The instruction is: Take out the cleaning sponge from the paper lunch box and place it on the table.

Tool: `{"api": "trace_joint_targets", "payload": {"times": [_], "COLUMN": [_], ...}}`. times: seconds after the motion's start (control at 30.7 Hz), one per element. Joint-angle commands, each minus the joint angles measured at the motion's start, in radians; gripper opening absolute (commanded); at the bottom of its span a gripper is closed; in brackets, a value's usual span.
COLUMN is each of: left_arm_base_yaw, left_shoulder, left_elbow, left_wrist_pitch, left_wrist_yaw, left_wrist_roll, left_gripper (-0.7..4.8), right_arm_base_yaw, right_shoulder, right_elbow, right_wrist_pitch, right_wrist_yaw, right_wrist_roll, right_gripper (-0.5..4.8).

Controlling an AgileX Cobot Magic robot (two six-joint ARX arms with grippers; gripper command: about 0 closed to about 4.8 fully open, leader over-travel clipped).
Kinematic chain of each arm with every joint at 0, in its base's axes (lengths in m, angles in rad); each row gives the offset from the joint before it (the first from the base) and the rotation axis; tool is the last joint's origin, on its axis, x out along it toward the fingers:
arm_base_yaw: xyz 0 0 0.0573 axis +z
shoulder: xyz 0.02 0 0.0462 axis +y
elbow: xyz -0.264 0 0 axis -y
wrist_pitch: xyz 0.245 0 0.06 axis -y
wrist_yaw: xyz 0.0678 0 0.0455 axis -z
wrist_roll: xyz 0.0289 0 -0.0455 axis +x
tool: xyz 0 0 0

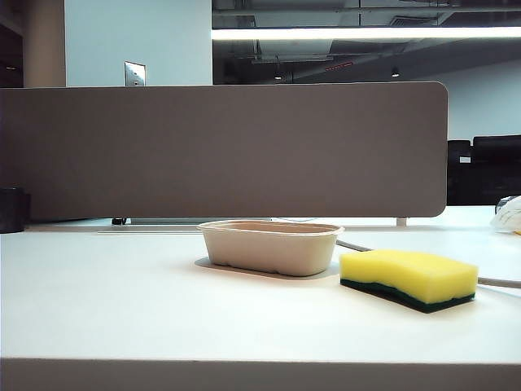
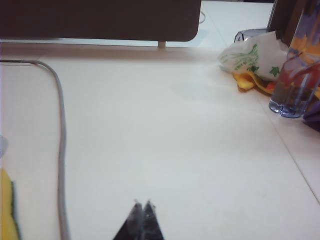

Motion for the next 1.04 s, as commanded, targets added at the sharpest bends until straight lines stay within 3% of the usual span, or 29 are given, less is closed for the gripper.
{"api": "trace_joint_targets", "payload": {"times": [0.03,0.36,1.04], "left_arm_base_yaw": [0.0,0.0,0.0], "left_shoulder": [0.0,0.0,0.0], "left_elbow": [0.001,0.001,0.001], "left_wrist_pitch": [0.009,0.009,0.009], "left_wrist_yaw": [0.003,0.003,0.003], "left_wrist_roll": [0.001,0.001,0.001], "left_gripper": [-0.05,-0.06,-0.05], "right_arm_base_yaw": [0.008,0.122,0.121], "right_shoulder": [-0.041,-0.077,-0.077], "right_elbow": [-0.053,-0.135,-0.135], "right_wrist_pitch": [0.07,0.166,0.163], "right_wrist_yaw": [-0.002,0.102,0.103], "right_wrist_roll": [0.001,0.001,0.001], "right_gripper": [-0.05,-0.05,-0.05]}}
